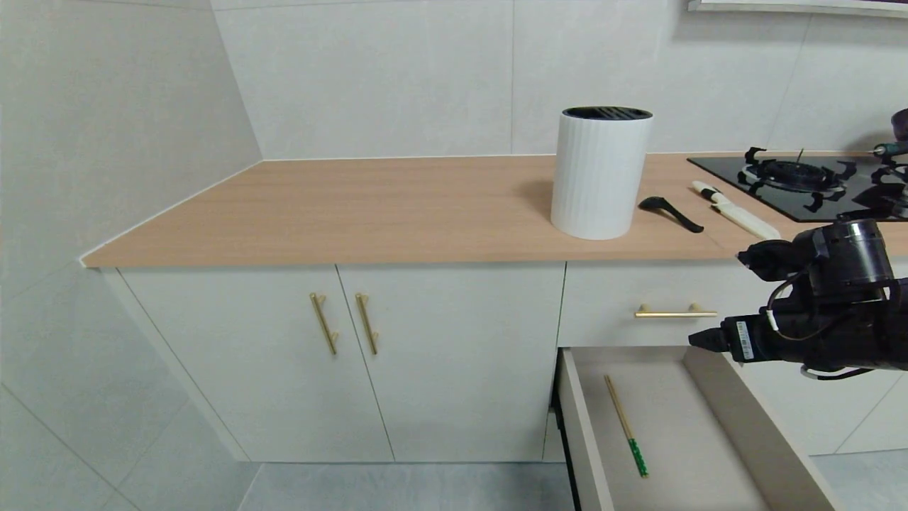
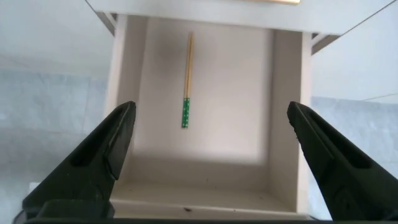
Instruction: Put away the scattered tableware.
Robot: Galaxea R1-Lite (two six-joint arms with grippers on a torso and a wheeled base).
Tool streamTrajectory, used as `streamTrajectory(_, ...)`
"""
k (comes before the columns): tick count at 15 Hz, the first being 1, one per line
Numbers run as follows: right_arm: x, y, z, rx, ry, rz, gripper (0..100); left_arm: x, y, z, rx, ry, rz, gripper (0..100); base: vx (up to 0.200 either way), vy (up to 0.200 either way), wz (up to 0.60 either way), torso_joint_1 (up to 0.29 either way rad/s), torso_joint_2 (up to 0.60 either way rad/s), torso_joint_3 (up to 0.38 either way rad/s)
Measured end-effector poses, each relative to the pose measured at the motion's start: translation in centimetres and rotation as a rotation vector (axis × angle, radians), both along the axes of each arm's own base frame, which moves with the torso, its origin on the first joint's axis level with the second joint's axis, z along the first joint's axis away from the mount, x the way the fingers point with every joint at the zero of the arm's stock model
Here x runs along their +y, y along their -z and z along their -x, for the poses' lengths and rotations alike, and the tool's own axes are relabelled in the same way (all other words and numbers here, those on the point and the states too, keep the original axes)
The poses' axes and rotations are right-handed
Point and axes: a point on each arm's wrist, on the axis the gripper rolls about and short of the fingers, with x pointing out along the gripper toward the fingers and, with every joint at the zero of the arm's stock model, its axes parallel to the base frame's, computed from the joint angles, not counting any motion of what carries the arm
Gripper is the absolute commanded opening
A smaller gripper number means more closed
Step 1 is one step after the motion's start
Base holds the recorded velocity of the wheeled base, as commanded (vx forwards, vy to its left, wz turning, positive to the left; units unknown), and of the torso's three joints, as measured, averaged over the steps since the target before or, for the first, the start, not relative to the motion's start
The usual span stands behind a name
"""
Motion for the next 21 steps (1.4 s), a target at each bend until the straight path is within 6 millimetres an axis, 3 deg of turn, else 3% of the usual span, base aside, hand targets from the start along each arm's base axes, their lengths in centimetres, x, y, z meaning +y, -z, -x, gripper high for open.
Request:
streamTrajectory(11,-0.8,-0.5,-0.9,-0.067,-0.031,-0.008,100,0.0,0.0,0.0,-0.001,0.0,0.0,100,0.0,0.0,0.0,0.179,-0.46,-0.278)
streamTrajectory(13,-2.0,-1.1,-2.6,-0.12,-0.052,0.004,100,0.0,0.0,0.0,0.0,-0.001,0.0,100,0.0,0.0,0.0,0.046,-0.08,-0.066)
streamTrajectory(16,-4.0,-1.9,-6.9,-0.188,-0.095,-0.005,100,0.0,0.0,0.0,0.001,0.0,0.0,100,0.0,0.0,0.0,0.0,0.0,0.0)
streamTrajectory(21,-6.7,0.5,-14.3,-0.217,-0.132,0.038,100,0.0,0.0,0.0,0.0,0.0,0.0,100,0.0,0.0,0.0,0.0,0.0,0.0)
